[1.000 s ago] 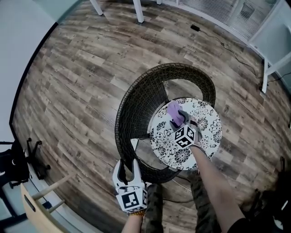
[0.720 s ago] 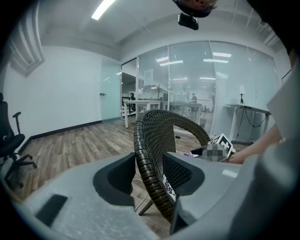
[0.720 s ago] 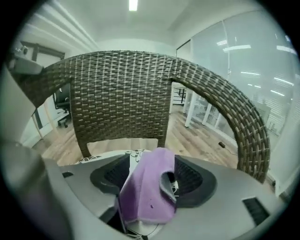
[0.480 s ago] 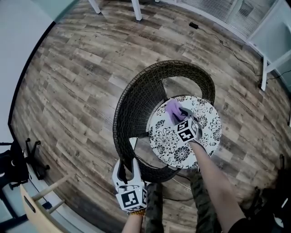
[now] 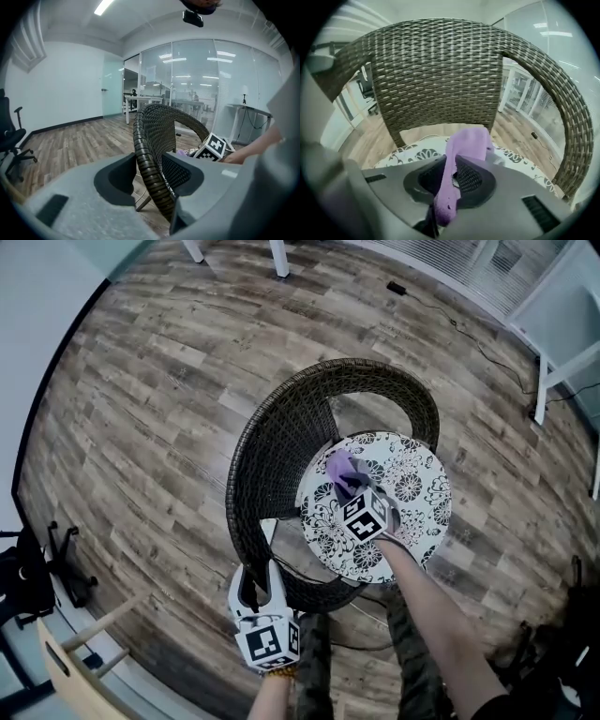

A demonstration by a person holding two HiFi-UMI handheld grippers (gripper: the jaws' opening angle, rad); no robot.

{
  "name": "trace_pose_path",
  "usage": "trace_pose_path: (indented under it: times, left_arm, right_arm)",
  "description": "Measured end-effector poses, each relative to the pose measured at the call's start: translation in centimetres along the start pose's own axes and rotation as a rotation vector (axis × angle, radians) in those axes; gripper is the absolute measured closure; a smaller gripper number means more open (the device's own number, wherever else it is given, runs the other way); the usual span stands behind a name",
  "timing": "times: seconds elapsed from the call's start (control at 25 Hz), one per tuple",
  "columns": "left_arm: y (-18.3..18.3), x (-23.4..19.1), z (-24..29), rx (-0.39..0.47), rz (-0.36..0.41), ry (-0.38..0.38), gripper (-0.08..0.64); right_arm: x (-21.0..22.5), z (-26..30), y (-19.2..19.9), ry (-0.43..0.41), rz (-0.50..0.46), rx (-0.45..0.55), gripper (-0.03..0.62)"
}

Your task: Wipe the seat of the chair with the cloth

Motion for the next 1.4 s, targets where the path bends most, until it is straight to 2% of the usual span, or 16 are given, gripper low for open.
trace_pose_path:
  times: [0.24, 0.52, 0.6, 0.64, 0.72, 0.76, 0.8, 0.88, 0.92, 1.0, 1.08, 1.16, 1.2, 1.28, 1.32, 1.4]
  left_arm:
    - [0.6, 0.5, 0.3, -0.023, 0.01, 0.022, 0.396]
    - [1.0, 0.6, 0.5, -0.044, 0.014, 0.036, 0.399]
    - [1.0, 0.6, 0.4, -0.054, 0.009, 0.045, 0.399]
    - [1.0, 0.6, 0.3, -0.061, 0.007, 0.05, 0.399]
    - [0.5, 0.5, -0.1, -0.063, 0.014, 0.049, 0.389]
    - [-0.1, 0.5, -0.6, -0.049, 0.033, 0.035, 0.371]
    - [-1.0, 0.7, -1.6, -0.024, 0.07, 0.013, 0.356]
    - [-2.9, 2.2, -4.0, 0.035, 0.188, -0.003, 0.347]
    - [-3.4, 3.7, -5.2, 0.05, 0.247, 0.017, 0.347]
    - [-3.1, 7.9, -6.4, 0.036, 0.358, 0.109, 0.355]
    - [-1.5, 12.8, -5.4, 0.003, 0.504, 0.265, 0.385]
    - [0.9, 17.0, -2.4, -0.087, 0.633, 0.445, 0.388]
    - [2.4, 18.4, -0.4, -0.147, 0.656, 0.506, 0.388]
    - [5.5, 19.4, 3.6, -0.283, 0.625, 0.557, 0.39]
    - [7.0, 19.6, 5.4, -0.36, 0.604, 0.569, 0.39]
    - [9.7, 19.8, 8.0, -0.528, 0.607, 0.592, 0.445]
  right_arm:
    - [-8.0, -1.6, 0.8, -0.205, -0.147, -0.006, 0.548]
    - [-11.7, -6.3, 2.4, -0.401, -0.117, 0.019, 0.548]
    - [-11.9, -8.6, 2.3, -0.466, -0.137, 0.086, 0.549]
    - [-11.8, -10.1, 1.8, -0.532, -0.12, 0.137, 0.549]
    - [-10.6, -13.0, 0.2, -0.649, -0.025, 0.236, 0.549]
    - [-9.3, -13.7, -0.7, -0.649, 0.024, 0.268, 0.549]
    - [-7.8, -13.8, -1.3, -0.609, 0.051, 0.28, 0.549]
    - [-4.6, -12.7, -1.6, -0.495, 0.028, 0.261, 0.549]
    - [-3.2, -12.0, -1.7, -0.45, -0.004, 0.244, 0.549]
    - [-1.1, -10.8, -1.9, -0.396, -0.076, 0.222, 0.549]
    - [0.2, -10.0, -2.5, -0.356, -0.125, 0.221, 0.549]
    - [1.3, -9.3, -3.3, -0.295, -0.152, 0.229, 0.549]
    - [1.9, -9.0, -3.7, -0.257, -0.172, 0.233, 0.549]
    - [2.8, -8.2, -4.7, -0.202, -0.218, 0.239, 0.549]
    - [2.8, -7.9, -5.0, -0.213, -0.231, 0.238, 0.549]
    - [1.6, -7.1, -4.7, -0.329, -0.246, 0.202, 0.549]
Point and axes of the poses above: the fingertips, and each gripper's own axes: z forward along the fingers, x to its right, y out of its underside, the point moved 6 cm from there along -z, backward along the fingers, and after that the axes turned 5 degrees about y, right-handed, at the moved point
